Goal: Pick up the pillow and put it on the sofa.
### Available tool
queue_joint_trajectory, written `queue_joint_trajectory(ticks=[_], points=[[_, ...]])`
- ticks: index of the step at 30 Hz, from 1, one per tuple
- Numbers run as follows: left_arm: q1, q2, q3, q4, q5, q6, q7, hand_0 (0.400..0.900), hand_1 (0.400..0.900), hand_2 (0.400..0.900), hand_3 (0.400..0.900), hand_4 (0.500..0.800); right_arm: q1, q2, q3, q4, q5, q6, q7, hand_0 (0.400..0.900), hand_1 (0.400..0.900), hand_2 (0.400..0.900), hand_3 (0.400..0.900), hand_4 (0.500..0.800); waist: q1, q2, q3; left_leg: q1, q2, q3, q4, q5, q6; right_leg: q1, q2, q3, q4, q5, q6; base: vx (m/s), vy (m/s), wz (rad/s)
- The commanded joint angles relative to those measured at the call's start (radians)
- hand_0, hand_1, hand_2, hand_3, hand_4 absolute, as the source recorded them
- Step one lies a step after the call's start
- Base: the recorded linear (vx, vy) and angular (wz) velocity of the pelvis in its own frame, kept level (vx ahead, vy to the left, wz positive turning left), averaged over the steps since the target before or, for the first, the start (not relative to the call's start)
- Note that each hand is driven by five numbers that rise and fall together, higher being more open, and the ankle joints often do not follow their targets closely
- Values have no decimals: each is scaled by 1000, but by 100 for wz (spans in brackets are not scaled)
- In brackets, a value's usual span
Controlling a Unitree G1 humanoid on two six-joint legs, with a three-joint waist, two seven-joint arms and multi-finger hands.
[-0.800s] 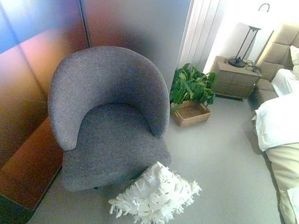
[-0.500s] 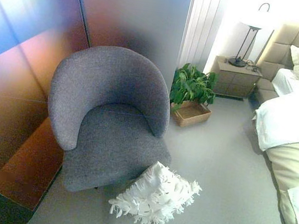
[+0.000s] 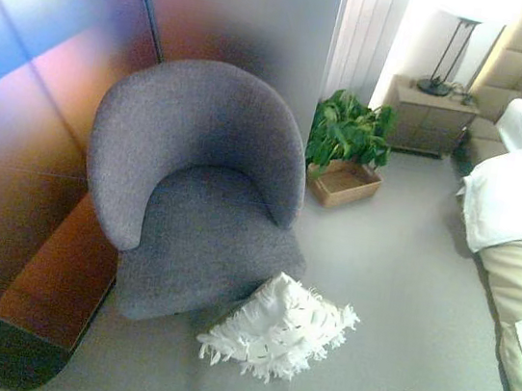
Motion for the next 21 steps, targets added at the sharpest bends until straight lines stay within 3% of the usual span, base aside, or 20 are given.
queue_joint_trajectory(ticks=[1,12,21], points=[[-32,55,-48,40,-18,-4,-4,900,900,900,900,800,-142,-81,37,-31,7,-25,-85,900,900,900,900,800,34,-43,99,-50,-71,-65,-6,-38,67,24,19,-64,23,-71,18,-133,-70,30],[-86,85,-78,18,-91,-34,-21,900,900,900,900,800,-348,-241,56,-52,72,-49,-6,900,900,900,900,800,77,12,219,-193,-85,-129,-6,16,53,-111,21,-123,86,-90,-12,-97,-24,20],[-107,104,-88,3,-165,-65,-54,900,900,900,900,800,-499,-355,91,-70,99,-69,41,900,900,900,900,800,86,45,293,-277,-95,-126,-6,37,43,-208,8,-135,112,-85,-12,-57,30,2]])
